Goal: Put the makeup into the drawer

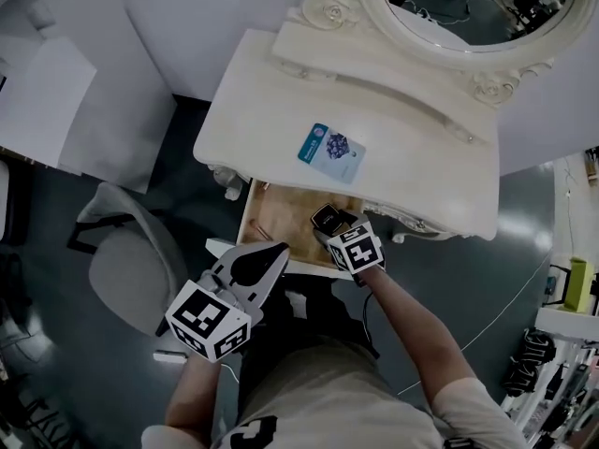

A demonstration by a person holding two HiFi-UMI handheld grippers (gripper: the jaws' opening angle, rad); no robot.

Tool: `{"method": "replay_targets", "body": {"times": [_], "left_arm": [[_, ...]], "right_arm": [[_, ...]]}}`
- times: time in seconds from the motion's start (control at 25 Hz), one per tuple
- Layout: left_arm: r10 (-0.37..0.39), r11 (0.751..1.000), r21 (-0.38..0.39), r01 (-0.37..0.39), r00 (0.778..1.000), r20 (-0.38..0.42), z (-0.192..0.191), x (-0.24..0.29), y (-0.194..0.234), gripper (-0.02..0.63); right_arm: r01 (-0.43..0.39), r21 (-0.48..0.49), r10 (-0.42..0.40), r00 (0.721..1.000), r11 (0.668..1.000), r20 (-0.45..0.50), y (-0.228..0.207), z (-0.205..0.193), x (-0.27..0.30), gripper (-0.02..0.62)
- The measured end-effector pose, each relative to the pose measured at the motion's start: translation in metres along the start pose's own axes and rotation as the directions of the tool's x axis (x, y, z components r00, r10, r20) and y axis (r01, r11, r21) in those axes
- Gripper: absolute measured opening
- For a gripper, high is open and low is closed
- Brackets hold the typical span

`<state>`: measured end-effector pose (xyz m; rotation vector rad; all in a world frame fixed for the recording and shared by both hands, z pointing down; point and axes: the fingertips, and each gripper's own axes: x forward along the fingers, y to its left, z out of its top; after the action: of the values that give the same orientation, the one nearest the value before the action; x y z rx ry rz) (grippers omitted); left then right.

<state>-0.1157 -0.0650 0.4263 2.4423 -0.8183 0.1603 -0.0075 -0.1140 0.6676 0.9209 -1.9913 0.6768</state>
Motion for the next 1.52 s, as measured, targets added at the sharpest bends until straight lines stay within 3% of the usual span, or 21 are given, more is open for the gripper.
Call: {"method": "replay_targets", "body": {"times": [0.56,0.88,1.12,1.52], "left_arm": [[0.032,0.997,-0.061,-0.037,0.997,-0.073,-0.017,0.038,0.018,0.054],[0.056,0.995,-0.074,-0.062,0.995,-0.081,-0.02,0.042,0.02,0.054],[0.08,0.993,-0.073,-0.088,0.991,-0.105,-0.028,0.033,0.024,0.054],[0.106,0.992,-0.056,-0.112,0.989,-0.103,-0.031,0.02,0.023,0.054]], "right_arm": [[-0.031,0.097,0.042,0.993,0.995,-0.112,-0.022,-0.019,0.064,0.316],[-0.046,0.106,0.06,0.989,0.993,-0.135,-0.017,-0.015,0.086,0.316],[-0.029,0.119,0.041,0.994,0.992,-0.1,-0.013,-0.027,0.1,0.316],[0.02,0.134,0.001,0.988,0.991,-0.153,-0.015,-0.041,0.106,0.316]]}}
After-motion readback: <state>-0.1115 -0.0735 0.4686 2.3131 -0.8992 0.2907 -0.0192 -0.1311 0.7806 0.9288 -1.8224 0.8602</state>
